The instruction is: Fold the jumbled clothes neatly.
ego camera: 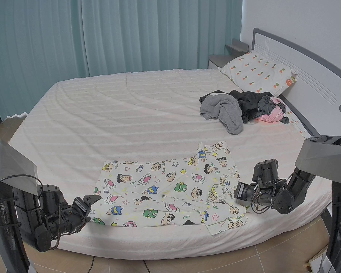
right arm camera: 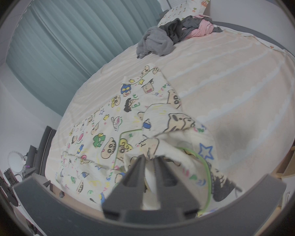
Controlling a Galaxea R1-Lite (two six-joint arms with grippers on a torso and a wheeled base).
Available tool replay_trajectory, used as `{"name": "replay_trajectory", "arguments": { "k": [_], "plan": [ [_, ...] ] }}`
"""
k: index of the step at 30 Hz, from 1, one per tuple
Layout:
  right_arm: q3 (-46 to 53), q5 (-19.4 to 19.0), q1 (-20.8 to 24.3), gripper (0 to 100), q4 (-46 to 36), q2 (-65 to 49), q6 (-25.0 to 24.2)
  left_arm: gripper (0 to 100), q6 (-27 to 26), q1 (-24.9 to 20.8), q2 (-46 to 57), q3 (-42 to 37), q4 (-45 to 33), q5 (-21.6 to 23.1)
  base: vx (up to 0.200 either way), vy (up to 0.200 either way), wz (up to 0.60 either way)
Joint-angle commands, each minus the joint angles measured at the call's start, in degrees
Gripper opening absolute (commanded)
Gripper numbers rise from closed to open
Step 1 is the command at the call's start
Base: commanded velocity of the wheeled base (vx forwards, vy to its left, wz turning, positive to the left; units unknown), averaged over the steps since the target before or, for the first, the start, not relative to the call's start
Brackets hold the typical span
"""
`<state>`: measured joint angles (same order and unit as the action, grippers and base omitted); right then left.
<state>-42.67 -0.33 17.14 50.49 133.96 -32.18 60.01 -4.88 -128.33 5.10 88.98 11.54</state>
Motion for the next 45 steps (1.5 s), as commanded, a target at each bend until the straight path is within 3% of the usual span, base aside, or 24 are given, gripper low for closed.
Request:
{"name": "replay_trajectory", "arguments": {
  "k": [1, 12, 16, 23, 24, 33, 34, 38, 42, 45],
  "plan": [
    [0.74, 0.59, -0.97, 0, -0.04, 0.25, 0.02, 100, 0.02, -0.05, -0.25, 0.00, 1.02, -0.03, 0.000, 0.000, 0.00],
    [1.36, 1.82, -5.98, 0, -1.71, -0.02, 1.86, 100, -0.07, -0.05, -0.34, 0.00, 1.02, -0.12, 0.000, 0.000, 0.00],
    [0.30, 1.74, -7.03, 0, -7.25, -0.02, 3.00, 100, -0.07, -0.05, -0.43, 0.00, 1.02, -0.21, 0.000, 0.000, 0.00],
    [0.22, 1.47, -6.77, 0, -7.16, -0.72, 3.00, 100, -0.07, -0.13, -0.43, 0.00, 1.02, -0.21, 0.000, 0.000, 0.00],
    [0.30, 1.12, -6.77, 100, -7.16, -0.98, 3.00, 100, -0.07, -0.13, -0.43, 0.00, 1.02, -0.21, 0.000, 0.000, 0.00],
    [2.76, -3.54, -6.68, 100, -7.08, -4.59, 3.18, 100, -0.07, -0.13, -0.43, 0.00, 1.02, -0.21, 0.000, 0.000, 0.00],
    [3.64, -5.56, -6.94, 100, -5.58, -6.17, 3.09, 100, -0.07, -0.13, -0.43, 0.00, 1.02, -0.21, 0.000, 0.000, 0.00],
    [5.23, -6.61, -7.12, 100, -0.84, -6.87, 2.83, 100, -0.07, -0.13, -0.43, 0.00, 1.02, -0.21, 0.000, 0.000, 0.00],
    [9.53, -8.37, -7.21, 100, 11.38, -6.70, 2.65, 100, -0.16, -0.13, -0.52, 0.00, 1.02, -0.21, 0.000, 0.000, 0.00],
    [11.55, -10.22, -6.68, 100, 13.32, -6.61, 3.00, 100, -0.16, -0.13, -0.52, 0.00, 1.02, -0.21, 0.000, 0.000, 0.00]
  ]
}}
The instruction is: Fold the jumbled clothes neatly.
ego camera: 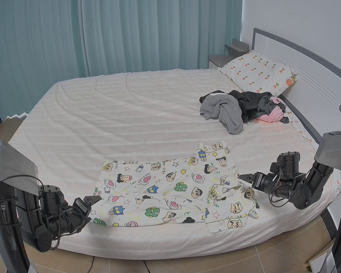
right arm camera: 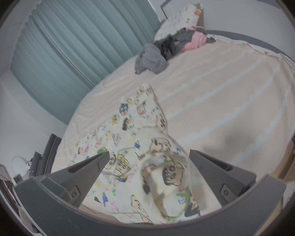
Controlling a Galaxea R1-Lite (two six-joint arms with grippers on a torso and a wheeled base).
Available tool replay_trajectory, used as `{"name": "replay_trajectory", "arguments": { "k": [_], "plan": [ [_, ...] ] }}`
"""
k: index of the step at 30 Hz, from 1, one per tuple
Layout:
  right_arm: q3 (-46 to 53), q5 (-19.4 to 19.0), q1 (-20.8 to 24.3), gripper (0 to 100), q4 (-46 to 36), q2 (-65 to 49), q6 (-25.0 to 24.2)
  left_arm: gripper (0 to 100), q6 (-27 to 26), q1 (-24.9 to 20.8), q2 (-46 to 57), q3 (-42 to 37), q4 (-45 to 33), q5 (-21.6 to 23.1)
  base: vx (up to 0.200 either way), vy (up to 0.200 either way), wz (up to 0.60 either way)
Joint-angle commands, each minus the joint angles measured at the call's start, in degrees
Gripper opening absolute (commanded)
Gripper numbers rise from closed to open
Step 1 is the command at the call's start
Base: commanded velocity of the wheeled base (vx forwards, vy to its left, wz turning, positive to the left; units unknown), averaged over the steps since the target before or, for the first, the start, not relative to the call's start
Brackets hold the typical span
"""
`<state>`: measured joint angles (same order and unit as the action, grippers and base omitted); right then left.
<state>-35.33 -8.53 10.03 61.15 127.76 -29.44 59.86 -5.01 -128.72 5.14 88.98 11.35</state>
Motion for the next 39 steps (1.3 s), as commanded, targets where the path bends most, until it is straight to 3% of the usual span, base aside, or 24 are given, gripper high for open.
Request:
{"name": "replay_trajectory", "arguments": {
  "k": [1, 4, 8, 12, 27, 36, 37, 39],
  "plan": [
    [4.74, -3.24, 0.78, 100, 2.66, -0.23, 0.35, 100, 0.00, 0.00, -0.13, 0.04, 1.02, -0.01, 0.000, 0.000, 0.00],
    [4.92, -5.09, 1.31, 100, 2.66, 0.65, 0.61, 100, 0.00, 0.00, -0.13, 0.04, 1.02, -0.01, 0.000, 0.000, 0.00],
    [4.04, -7.99, 1.57, 100, 3.01, 4.52, 4.57, 100, 0.00, 0.00, -0.13, 0.04, 1.02, -0.01, 0.000, 0.000, 0.00],
    [2.63, -13.53, 1.39, 100, 2.48, 5.66, 6.06, 100, 0.00, 0.00, -0.13, 0.04, 1.02, -0.01, 0.000, 0.000, 0.00],
    [-1.41, -14.76, 1.48, 100, 1.43, 9.18, 9.93, 100, 0.00, -0.26, -0.13, 0.13, 1.02, -0.10, 0.000, 0.000, 0.00],
    [-2.90, -16.69, 0.69, 100, -4.63, 9.53, 17.49, 100, 0.00, -0.26, -0.13, 0.13, 1.02, -0.10, 0.000, 0.000, 0.00],
    [-2.99, -16.87, 0.51, 0, -4.63, 9.53, 17.49, 100, 0.00, -0.26, -0.13, 0.13, 1.02, -0.10, 0.000, 0.000, 0.00],
    [-2.99, -17.22, 0.34, 0, -4.28, 9.09, 17.40, 100, 0.00, -0.26, -0.22, 0.13, 1.02, -0.10, 0.000, 0.000, 0.00]
  ]
}}
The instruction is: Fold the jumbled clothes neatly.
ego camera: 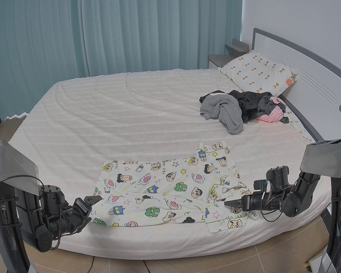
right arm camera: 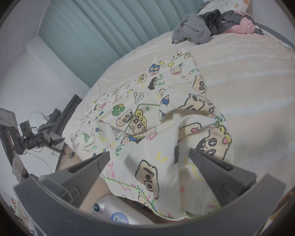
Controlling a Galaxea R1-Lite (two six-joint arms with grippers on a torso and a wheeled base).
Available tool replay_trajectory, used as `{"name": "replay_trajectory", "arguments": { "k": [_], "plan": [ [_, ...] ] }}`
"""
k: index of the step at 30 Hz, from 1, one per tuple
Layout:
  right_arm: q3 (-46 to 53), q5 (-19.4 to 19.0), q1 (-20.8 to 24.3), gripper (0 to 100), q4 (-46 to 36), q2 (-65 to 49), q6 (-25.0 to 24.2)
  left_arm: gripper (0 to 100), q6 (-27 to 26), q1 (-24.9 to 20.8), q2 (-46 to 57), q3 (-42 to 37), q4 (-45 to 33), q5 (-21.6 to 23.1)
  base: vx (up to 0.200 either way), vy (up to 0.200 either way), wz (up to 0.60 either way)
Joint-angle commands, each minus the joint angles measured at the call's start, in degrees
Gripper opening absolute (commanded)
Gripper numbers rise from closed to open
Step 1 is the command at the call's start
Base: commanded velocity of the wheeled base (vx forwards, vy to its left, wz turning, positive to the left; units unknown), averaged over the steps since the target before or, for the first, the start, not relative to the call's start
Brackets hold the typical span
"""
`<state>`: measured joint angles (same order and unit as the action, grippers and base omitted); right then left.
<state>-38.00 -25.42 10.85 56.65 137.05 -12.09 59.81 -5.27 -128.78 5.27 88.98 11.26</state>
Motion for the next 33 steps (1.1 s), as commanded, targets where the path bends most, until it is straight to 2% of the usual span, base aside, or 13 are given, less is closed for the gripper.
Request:
{"name": "replay_trajectory", "arguments": {
  "k": [1, 11, 15, 17, 18, 19, 22, 26, 33],
  "plan": [
    [-0.23, -0.33, -0.83, 0, 0.30, -0.55, -0.04, 100, 0.05, -0.01, -0.15, 0.01, 1.02, -0.01, 0.000, 0.000, 0.00],
    [0.91, -0.77, -1.18, 0, 0.57, -2.49, -0.56, 100, 0.05, -0.01, -0.24, 0.01, 1.02, -0.01, 0.000, 0.000, 0.00],
    [0.38, -1.39, -1.27, 0, 0.74, -3.19, -3.20, 100, -0.04, -0.09, -0.33, 0.01, 1.02, -0.01, 0.000, 0.000, 0.00],
    [0.12, -2.62, -1.27, 0, 2.50, -3.80, -7.07, 100, -0.04, -0.09, -0.33, 0.01, 1.02, -0.01, 0.000, 0.000, 0.00],
    [0.12, -2.62, -1.27, 0, 2.50, -3.80, -7.07, 100, -0.04, -0.09, -0.33, 0.01, 1.02, -0.01, 0.000, 0.000, 0.00],
    [0.12, -2.80, -1.27, 0, 5.23, -3.80, -10.58, 100, -0.04, -0.09, -0.33, 0.01, 1.02, -0.01, 0.000, 0.000, 0.00],
    [-0.06, -2.71, -1.62, 0, 7.77, -3.63, -14.01, 100, -0.04, -0.09, -0.33, 0.01, 1.02, -0.10, 0.000, 0.000, 0.00],
    [-1.20, -2.80, -2.59, 0, 7.42, -3.54, -14.98, 100, -0.04, -0.09, -0.33, -0.08, 1.02, -0.19, 0.000, 0.000, 0.00],
    [-3.40, -2.88, -3.29, 0, 6.90, -2.93, -20.16, 100, -0.04, -0.53, -0.77, 0.09, 1.02, -0.89, 0.000, 0.000, 0.00]
  ]
}}
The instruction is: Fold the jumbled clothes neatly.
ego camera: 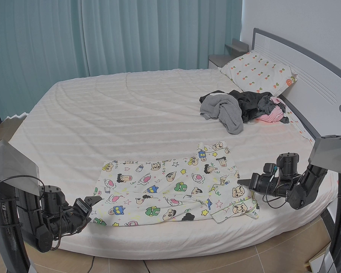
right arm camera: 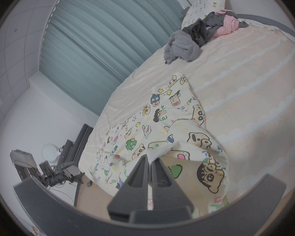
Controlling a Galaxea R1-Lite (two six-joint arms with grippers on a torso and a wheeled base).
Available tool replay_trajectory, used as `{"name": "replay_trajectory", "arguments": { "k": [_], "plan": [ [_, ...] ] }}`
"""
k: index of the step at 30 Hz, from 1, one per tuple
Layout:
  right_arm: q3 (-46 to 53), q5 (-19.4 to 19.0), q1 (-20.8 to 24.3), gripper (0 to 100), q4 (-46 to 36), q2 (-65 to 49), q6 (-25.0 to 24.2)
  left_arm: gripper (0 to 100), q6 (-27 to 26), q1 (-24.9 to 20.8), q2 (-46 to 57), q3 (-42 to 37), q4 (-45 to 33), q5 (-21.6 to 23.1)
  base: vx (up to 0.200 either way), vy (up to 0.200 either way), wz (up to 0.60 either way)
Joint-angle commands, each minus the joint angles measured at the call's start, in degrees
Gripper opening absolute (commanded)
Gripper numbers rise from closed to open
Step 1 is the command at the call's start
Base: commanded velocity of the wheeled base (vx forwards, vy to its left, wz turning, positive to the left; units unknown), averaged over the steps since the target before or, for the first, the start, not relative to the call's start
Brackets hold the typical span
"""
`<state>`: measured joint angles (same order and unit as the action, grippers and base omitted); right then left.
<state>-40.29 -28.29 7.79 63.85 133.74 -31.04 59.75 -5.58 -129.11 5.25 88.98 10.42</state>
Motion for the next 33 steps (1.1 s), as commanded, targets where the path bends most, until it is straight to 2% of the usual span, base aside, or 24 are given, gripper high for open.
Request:
{"name": "replay_trajectory", "arguments": {
  "k": [1, 11, 12, 13, 20, 25, 26, 30, 33],
  "plan": [
    [-1.37, -0.01, -0.23, 0, -0.66, 0.47, -2.01, 100, 0.02, -0.22, -0.44, 0.11, 1.02, -0.05, 0.000, 0.000, 0.00],
    [-5.15, -0.71, -0.14, 0, -3.83, 2.22, -5.96, 100, 0.02, -0.22, -0.44, 0.20, 1.02, -0.67, 0.000, 0.000, 0.00],
    [-6.47, -0.62, -0.14, 0, -4.53, 2.22, -8.95, 100, 0.02, -0.31, -0.44, 0.20, 1.02, -0.75, 0.000, 0.000, 0.00],
    [-6.82, -0.45, -0.14, 100, -4.88, 2.22, -10.18, 100, 0.02, -0.22, -0.44, 0.20, 1.02, -0.75, 0.000, 0.000, 0.00],
    [-7.43, -0.01, -0.32, 100, -6.11, 2.31, -11.50, 100, 0.02, -0.22, -0.44, 0.20, 1.02, -0.75, 0.000, 0.000, 0.00],
    [-6.64, 1.31, -2.43, 100, -6.02, 0.99, -11.59, 100, 0.02, -0.22, -0.44, 0.20, 1.02, -0.75, 0.000, 0.000, 0.00],
    [-6.47, 2.98, -3.22, 100, -6.02, -0.41, -11.50, 100, 0.02, -0.22, -0.44, 0.20, 1.02, -0.75, 0.000, 0.000, 0.00],
    [-6.29, 5.62, -4.80, 100, -5.58, -2.43, -11.50, 100, 0.02, -0.22, -0.44, 0.20, 1.02, -0.75, 0.000, 0.000, 0.00],
    [-4.71, 6.85, -4.10, 100, -5.85, -6.74, -11.94, 100, 0.02, -0.22, -0.44, 0.20, 1.02, -0.75, 0.000, 0.000, 0.00]
  ]
}}
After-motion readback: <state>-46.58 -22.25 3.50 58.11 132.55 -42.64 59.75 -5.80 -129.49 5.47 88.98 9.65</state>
